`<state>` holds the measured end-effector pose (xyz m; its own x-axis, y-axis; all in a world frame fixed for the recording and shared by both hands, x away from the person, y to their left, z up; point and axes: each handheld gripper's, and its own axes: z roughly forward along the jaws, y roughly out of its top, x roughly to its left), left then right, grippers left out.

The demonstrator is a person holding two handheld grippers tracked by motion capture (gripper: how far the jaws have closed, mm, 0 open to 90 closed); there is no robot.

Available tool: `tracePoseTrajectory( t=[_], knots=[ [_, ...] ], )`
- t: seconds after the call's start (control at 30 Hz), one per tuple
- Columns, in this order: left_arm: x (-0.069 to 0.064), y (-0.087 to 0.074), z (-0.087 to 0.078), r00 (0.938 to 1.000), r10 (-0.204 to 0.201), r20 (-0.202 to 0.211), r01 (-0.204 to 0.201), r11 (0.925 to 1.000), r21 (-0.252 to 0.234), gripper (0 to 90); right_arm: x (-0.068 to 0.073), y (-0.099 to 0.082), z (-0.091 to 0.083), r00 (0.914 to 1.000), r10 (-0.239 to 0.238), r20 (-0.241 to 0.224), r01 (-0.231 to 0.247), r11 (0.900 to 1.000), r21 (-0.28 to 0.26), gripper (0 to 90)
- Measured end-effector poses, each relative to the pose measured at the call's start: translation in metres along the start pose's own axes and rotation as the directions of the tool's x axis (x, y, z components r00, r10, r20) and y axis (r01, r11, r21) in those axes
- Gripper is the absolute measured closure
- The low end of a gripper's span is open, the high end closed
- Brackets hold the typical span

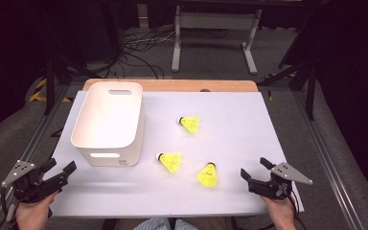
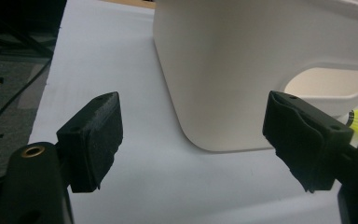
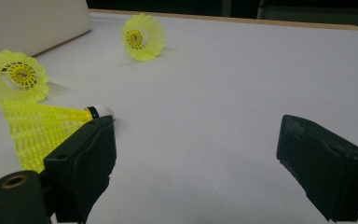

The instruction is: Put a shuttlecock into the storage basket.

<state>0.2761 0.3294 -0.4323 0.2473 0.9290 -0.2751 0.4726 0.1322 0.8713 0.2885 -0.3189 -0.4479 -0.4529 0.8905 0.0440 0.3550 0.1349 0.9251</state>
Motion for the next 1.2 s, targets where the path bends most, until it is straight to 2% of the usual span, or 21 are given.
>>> tracePoseTrajectory(
  t=[0.57, 1.2],
  knots=[
    [0.010, 0.011, 0.011, 0.9990, -0.003, -0.045, 0.002, 1.0000, -0.006, 21.2, 0.000, 0.000, 0.000, 1.0000, 0.000, 0.002, 0.000, 1.0000, 0.001, 12.3],
    [0.016, 0.023, 0.027, 0.9979, -0.003, -0.065, 0.003, 1.0000, 0.005, 21.3, 0.000, 0.000, 0.000, 1.0000, -0.002, -0.002, 0.002, 1.0000, 0.001, 12.3]
  ],
)
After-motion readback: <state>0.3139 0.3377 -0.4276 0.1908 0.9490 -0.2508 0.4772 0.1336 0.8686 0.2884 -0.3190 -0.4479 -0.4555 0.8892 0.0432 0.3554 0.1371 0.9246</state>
